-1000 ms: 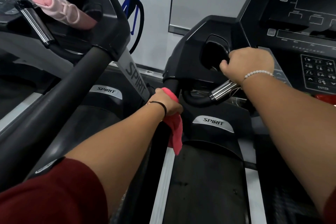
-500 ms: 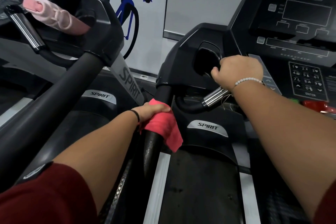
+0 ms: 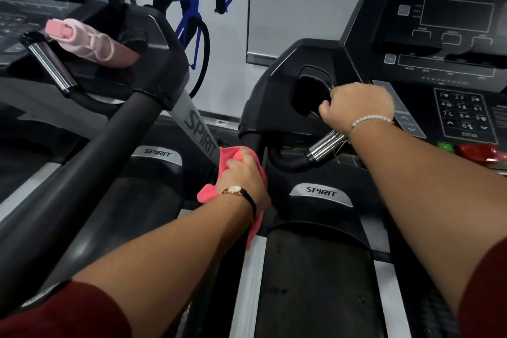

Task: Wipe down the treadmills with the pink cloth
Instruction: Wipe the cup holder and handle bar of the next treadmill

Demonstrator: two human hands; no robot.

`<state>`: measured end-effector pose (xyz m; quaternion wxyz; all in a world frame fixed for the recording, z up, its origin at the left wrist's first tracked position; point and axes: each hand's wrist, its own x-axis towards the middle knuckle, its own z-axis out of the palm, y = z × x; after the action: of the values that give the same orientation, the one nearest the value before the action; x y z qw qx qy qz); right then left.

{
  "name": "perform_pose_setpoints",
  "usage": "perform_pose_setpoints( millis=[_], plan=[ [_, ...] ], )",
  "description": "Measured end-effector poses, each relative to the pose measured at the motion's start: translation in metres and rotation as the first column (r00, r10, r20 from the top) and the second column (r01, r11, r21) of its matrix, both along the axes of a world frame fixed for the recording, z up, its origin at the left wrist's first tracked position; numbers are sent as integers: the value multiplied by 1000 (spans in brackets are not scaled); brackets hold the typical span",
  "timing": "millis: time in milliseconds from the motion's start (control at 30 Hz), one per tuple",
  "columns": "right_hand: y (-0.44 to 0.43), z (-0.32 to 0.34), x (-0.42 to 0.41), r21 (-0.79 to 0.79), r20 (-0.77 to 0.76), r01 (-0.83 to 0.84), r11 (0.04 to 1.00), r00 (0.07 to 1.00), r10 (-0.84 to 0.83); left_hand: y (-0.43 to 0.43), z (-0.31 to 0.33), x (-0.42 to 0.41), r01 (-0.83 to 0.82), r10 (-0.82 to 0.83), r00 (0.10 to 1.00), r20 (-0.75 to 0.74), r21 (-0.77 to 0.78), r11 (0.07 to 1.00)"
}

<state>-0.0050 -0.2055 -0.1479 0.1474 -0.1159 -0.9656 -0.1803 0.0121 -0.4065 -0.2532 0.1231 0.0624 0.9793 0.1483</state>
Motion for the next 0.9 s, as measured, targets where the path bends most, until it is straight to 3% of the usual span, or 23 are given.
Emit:
perform_pose_setpoints(
  millis=[200, 267, 333, 467, 600, 733, 900],
  plan=[
    [-5, -3, 13, 26, -58, -127, 992, 990, 128, -9, 4, -13, -28, 5, 991, 136, 168, 985],
    [-11, -13, 24, 64, 14, -155, 986, 988, 155, -13, 1, -14, -40, 8, 990, 138, 227, 973],
    [-17, -29, 37, 140, 106, -148, 979, 985, 134, -16, -3, -12, -19, -4, 995, 99, 229, 973],
    [-21, -37, 43, 144, 78, -129, 981, 990, 118, -22, -7, 13, 154, -137, 985, -109, 160, 975],
    [-27, -31, 42, 135, 131, -91, 987, 989, 73, -51, -14, 52, 242, -233, 969, -79, 144, 959],
    [-25, -26, 44, 95, 231, -113, 989, 969, 88, -65, -12, 57, 90, -132, 982, 135, 279, 956],
    [-26, -20, 45, 100, 317, -126, 987, 944, 88, -51, -9, 33, -161, 72, 962, 264, 335, 928]
  ],
)
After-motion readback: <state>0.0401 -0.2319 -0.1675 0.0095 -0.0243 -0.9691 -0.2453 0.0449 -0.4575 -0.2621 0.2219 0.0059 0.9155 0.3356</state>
